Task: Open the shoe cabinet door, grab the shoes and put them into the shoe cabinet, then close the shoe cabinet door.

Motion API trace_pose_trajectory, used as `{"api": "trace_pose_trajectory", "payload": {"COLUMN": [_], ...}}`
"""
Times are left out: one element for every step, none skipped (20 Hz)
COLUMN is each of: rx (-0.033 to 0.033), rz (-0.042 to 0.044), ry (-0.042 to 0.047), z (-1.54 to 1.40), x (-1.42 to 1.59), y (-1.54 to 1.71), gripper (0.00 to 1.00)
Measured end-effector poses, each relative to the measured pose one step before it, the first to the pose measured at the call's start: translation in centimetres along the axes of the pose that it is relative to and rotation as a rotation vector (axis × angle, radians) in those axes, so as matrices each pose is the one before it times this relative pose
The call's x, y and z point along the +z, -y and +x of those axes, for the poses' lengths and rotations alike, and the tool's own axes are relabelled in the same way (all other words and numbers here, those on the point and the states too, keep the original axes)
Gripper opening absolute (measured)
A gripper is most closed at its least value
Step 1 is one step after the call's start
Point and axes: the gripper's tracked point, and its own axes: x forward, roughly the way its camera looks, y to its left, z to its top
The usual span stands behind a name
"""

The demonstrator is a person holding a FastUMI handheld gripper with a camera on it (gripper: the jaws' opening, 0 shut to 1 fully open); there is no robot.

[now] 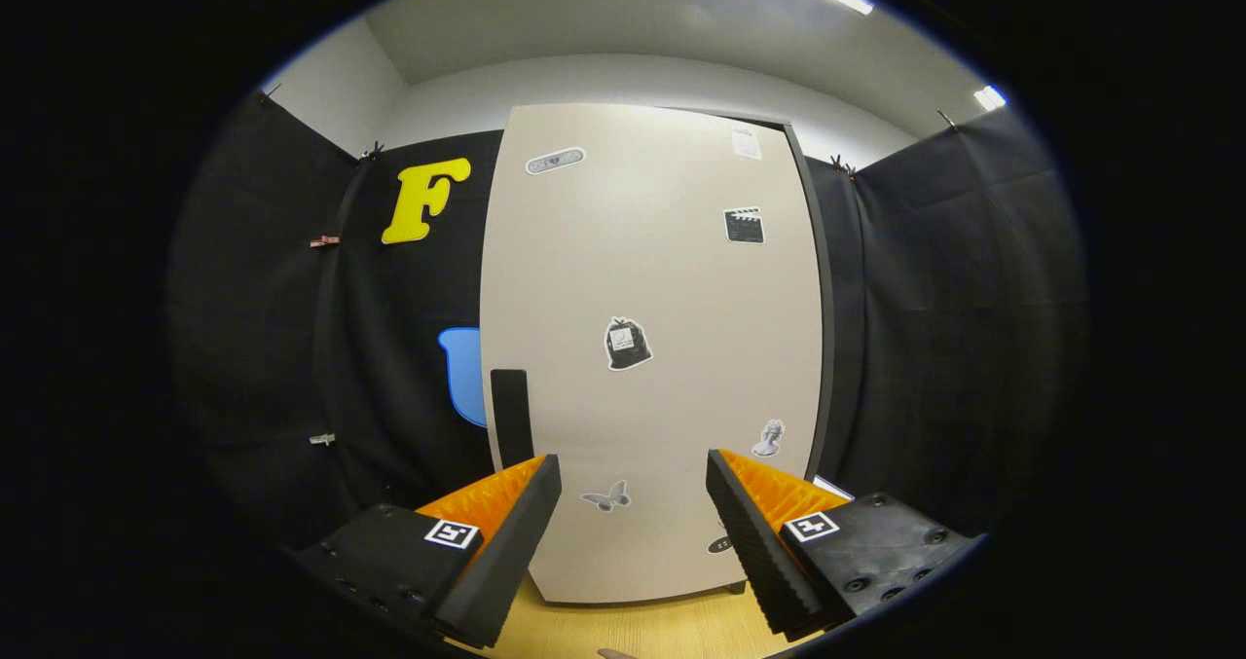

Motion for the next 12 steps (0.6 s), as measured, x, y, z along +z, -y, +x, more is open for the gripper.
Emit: {"api": "trace_pose_trajectory", "payload": {"rx": [-0.00158, 0.00298, 0.00053, 0.00004, 0.00049, 0.00033, 0.00049, -0.00061, 0.00042, -0.00298, -0.00280, -0.00534], "rz": [0.00029, 0.00400, 0.00292, 0.00146, -0.00015, 0.00130, 0.00027, 0.00088, 0.00081, 0.00107, 0.00120, 0.00208], "ry": [-0.00019, 0.00072, 0.00176, 0.00208, 0.00188, 0.00240, 0.00306, 0.00113, -0.00035, -0.00232, -0.00266, -0.00105], "z": [-0.026, 0.036, 0.061, 0.016, -0.002, 0.020, 0.116, 0.048, 0.116, 0.115, 0.087, 0.057], "x": [-0.011, 0.042, -0.003, 0.090, 0.077, 0.048, -0.011, -0.077, -0.185, -0.146, -0.169, -0.139], "y": [0.147, 0.069, 0.075, 0.089, -0.012, 0.003, 0.010, 0.058, 0.029, 0.124, 0.053, 0.069], "gripper": [0.98, 0.98, 0.98, 0.98, 0.98, 0.98, 0.98, 0.98, 0.98, 0.98, 0.98, 0.98]}}
